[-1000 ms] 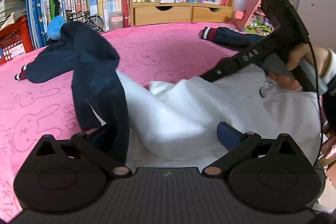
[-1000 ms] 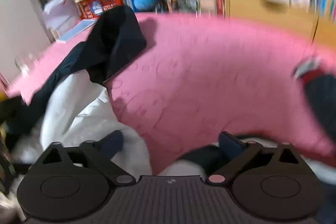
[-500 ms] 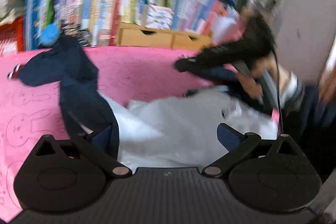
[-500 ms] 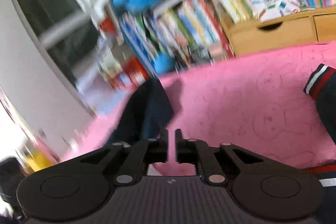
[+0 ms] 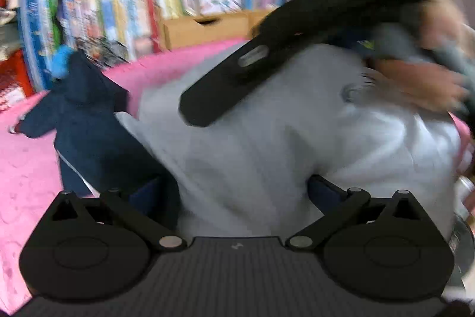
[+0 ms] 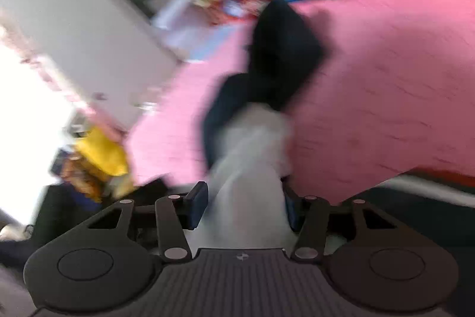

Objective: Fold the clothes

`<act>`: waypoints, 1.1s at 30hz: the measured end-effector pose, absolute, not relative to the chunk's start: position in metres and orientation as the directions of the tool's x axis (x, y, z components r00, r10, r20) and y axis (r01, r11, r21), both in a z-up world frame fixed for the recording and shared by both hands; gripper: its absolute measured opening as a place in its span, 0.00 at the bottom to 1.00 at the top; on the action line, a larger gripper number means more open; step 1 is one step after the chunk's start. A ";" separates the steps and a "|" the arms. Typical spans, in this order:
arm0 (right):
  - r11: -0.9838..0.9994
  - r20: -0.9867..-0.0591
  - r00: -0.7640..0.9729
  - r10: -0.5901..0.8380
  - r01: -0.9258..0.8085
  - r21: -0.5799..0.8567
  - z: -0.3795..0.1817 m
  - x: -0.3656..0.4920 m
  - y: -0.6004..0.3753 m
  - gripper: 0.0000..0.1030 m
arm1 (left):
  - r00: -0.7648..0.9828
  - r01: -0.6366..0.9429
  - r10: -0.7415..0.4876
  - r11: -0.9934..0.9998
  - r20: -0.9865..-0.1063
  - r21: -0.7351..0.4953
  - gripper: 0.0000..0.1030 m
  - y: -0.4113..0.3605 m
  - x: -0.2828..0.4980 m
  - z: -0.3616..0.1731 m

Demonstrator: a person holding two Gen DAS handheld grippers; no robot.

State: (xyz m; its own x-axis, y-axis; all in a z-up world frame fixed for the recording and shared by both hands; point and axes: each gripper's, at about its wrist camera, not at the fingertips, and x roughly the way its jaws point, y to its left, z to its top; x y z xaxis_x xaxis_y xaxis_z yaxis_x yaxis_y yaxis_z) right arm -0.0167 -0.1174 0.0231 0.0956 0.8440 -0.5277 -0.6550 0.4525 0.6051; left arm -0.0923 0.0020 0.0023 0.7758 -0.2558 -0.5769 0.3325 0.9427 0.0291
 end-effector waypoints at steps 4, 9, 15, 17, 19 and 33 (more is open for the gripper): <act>0.282 -0.360 0.050 0.932 -0.723 0.631 0.055 -0.046 -0.135 0.52 | 0.797 0.275 -0.259 0.960 -0.545 -0.053 1.00 0.017 -0.084 0.008; 0.237 -0.400 -0.001 0.917 -0.804 0.545 0.059 -0.086 -0.134 0.54 | 0.788 0.295 -0.256 0.955 -0.560 -0.022 1.00 0.017 -0.098 0.005; 0.245 -0.461 -0.014 0.887 -0.833 0.496 0.042 -0.115 -0.156 0.57 | 0.709 0.445 -0.358 0.896 -0.608 -0.009 1.00 0.048 -0.152 0.010; 0.317 -0.503 0.045 0.863 -0.823 0.471 0.032 -0.120 -0.169 0.57 | 0.692 0.442 -0.395 0.894 -0.604 -0.078 1.00 0.072 -0.165 0.015; 0.386 -0.543 0.108 0.832 -0.817 0.429 0.022 -0.123 -0.174 0.57 | 0.710 0.403 -0.404 0.905 -0.576 -0.138 1.00 0.096 -0.176 0.027; 0.215 -0.735 0.360 0.574 -0.933 -0.289 -0.010 -0.223 -0.102 0.99 | 0.760 0.435 -0.346 0.900 -0.551 0.036 0.97 0.034 -0.050 0.043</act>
State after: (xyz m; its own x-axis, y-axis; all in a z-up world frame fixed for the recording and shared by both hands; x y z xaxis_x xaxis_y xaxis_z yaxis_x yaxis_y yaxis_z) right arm -0.2233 -0.1016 -0.0098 0.3599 0.5741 -0.7354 -0.9329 0.2146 -0.2891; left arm -0.0505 0.0337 0.0426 0.7595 -0.3455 -0.5511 0.4351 0.8997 0.0356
